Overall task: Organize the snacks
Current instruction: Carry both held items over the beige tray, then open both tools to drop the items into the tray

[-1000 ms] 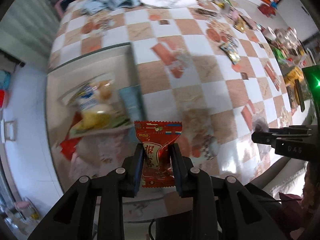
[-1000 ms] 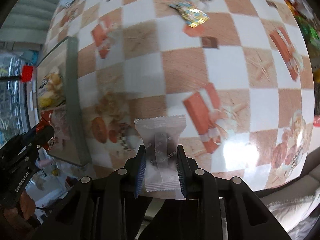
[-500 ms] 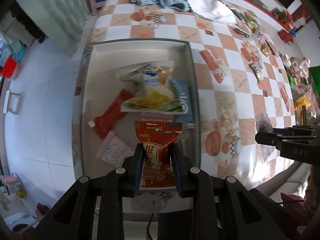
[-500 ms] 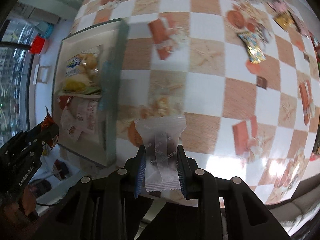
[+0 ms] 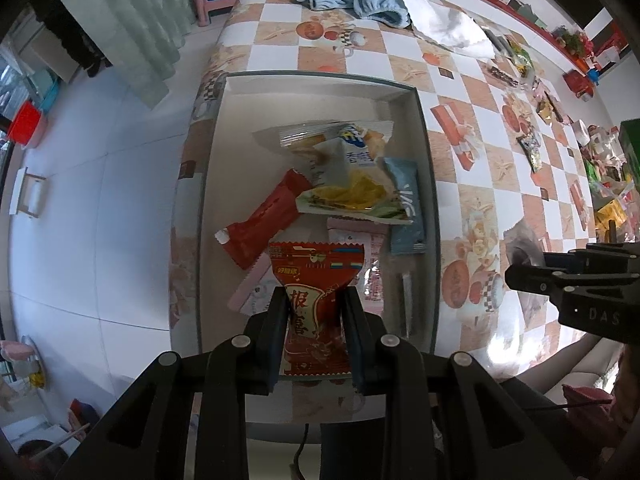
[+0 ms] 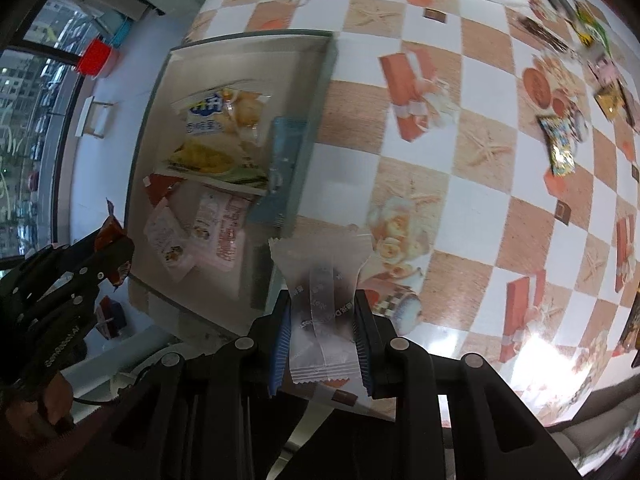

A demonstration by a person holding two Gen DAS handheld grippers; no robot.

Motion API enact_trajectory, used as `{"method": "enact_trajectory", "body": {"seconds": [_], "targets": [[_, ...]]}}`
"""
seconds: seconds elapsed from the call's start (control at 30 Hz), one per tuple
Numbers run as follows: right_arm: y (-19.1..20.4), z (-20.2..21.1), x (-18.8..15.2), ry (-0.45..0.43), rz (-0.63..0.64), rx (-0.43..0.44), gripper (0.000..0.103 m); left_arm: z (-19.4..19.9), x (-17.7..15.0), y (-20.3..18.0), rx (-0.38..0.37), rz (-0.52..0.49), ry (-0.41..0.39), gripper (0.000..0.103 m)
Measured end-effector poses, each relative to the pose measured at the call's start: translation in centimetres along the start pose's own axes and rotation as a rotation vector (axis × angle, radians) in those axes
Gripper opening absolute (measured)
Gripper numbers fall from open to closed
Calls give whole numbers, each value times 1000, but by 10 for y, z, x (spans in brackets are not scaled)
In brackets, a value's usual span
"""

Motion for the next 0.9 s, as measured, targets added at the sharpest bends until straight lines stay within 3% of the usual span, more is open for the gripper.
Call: {"method": "enact_trajectory", "body": {"seconds": [0.9], "targets": [[76, -30, 12, 39, 101, 45, 31, -12, -11, 19, -20, -37, 50, 30]]}}
Point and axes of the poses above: each gripper's, at about its wrist camera, not at the fingertips, and z roughly against the way its jaws point, y to its left, x to its top, the point moved 9 cm from there along -z, roughly the way its jaws point, and after that the axes turned 5 degrees about -y, right-handed, at the moved point
